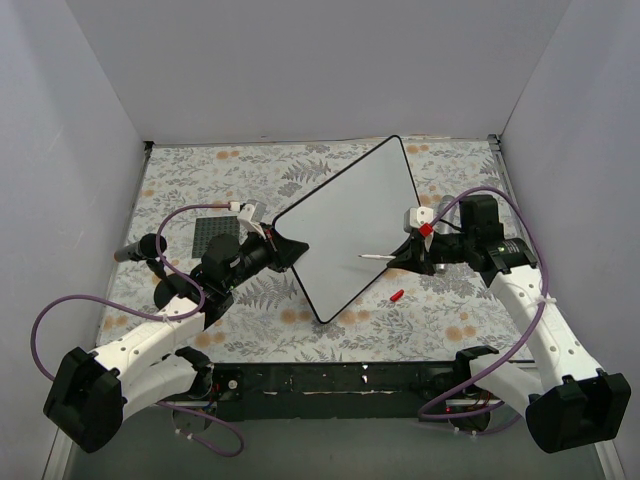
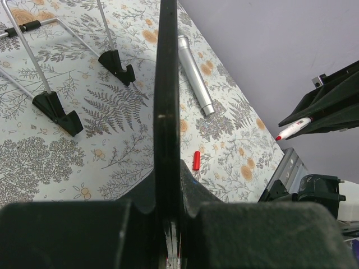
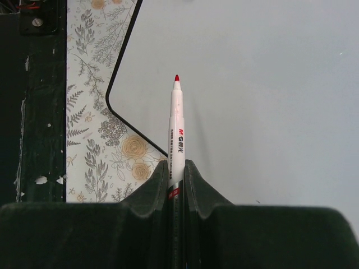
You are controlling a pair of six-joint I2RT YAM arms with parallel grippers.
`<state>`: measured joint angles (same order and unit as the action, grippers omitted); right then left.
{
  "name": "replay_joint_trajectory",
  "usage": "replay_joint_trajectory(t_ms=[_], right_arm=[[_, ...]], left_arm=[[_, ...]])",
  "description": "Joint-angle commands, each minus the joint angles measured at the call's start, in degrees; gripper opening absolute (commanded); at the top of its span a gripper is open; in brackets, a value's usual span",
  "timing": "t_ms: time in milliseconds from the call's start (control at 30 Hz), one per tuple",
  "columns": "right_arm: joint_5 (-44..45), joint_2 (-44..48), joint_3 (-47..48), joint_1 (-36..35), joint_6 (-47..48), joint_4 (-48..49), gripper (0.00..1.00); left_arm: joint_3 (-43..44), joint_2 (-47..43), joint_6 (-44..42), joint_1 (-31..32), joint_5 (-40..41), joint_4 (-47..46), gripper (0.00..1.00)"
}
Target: Write a sentence on the whiteboard
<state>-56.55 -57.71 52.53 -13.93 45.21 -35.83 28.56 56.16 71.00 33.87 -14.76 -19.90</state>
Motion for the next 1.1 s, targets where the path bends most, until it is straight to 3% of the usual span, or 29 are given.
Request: replay_joint_trajectory(t_ms=[0, 1067], right_arm=[[-1.6, 1.3, -1.2, 0.1, 0.4, 1.5, 0.01], [-1.7, 0.9, -1.5, 0.2, 0.4, 1.6, 0.01]], left_arm=[[2.6, -1.9, -2.3, 0.1, -2.2, -1.5, 0.0], [2.2, -1.1, -3.9, 0.1, -4.3, -1.6, 0.0]])
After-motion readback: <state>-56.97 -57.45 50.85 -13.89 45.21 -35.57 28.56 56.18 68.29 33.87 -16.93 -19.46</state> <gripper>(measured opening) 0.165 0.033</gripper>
